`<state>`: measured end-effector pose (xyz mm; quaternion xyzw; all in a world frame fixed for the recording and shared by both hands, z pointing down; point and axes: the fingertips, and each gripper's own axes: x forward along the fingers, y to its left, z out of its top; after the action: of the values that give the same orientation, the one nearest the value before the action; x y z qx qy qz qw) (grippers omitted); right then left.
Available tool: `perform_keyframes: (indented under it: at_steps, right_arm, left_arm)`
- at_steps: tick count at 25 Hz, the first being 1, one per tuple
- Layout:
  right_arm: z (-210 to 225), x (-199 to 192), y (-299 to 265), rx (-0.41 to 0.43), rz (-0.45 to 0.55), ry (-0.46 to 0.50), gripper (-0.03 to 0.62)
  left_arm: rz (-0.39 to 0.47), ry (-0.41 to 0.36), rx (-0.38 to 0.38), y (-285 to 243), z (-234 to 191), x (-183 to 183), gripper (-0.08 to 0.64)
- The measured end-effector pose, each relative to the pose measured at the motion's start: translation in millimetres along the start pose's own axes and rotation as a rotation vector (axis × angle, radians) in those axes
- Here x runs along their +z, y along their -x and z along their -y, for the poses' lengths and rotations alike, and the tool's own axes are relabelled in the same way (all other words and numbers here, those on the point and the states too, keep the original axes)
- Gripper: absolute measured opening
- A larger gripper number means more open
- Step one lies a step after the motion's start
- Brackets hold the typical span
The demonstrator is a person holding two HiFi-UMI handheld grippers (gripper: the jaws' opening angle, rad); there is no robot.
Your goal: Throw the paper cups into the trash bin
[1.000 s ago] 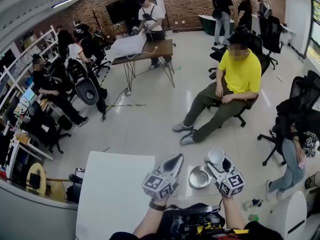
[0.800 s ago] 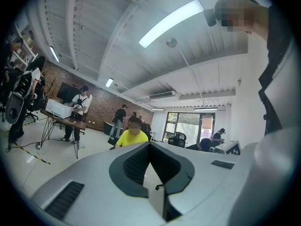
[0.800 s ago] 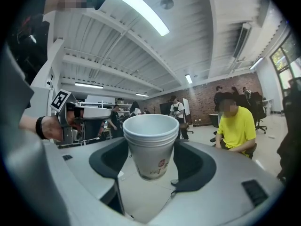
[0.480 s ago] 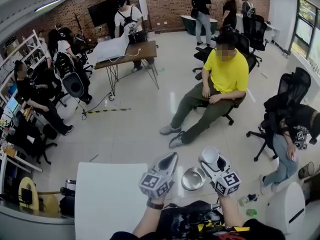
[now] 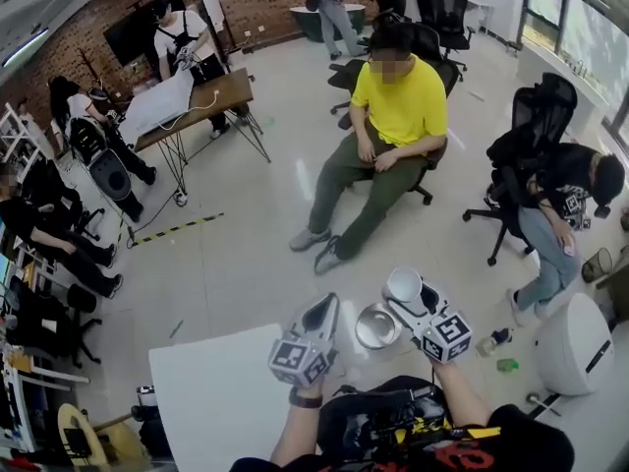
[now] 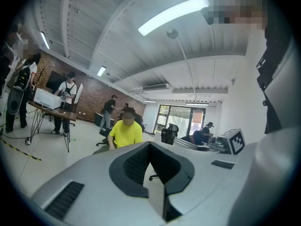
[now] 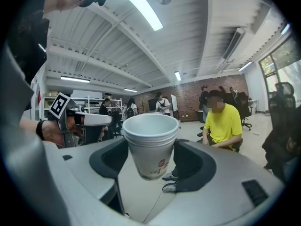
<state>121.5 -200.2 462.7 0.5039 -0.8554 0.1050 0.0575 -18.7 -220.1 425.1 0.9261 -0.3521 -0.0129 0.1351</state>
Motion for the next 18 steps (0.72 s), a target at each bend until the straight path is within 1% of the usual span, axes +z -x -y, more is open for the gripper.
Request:
perform_keyframes:
  at_steps: [3,5,7,14,18]
  right_arm:
    - [2,-9,8,-0.037,-0.019,-0.028,0.316]
    - [8,-12,7,-0.041,-0.032,-0.027,0.316]
    - [15,-15,5,-0.032,-0.045,-0.023,0.316]
    - [40,-43,2,0.012,-0.090,-0.066,0.316]
    - [51,-57,-3,0.042,-0.116,-0.088,0.316]
  left_arm:
    - [-0.038,0.004,-0.039,-7,2,-8,0.002]
    - [-0.046,0.002,-0.052,-17,1,-8,0.002]
    - [-0.052,0.004,-0.053,-27,4,-10,0.002]
    - [-0.104,0.027,-0.051,-53,21,-37,0.003]
    - [-0.147,0.039,-0.031,-62,25,-53,0.002]
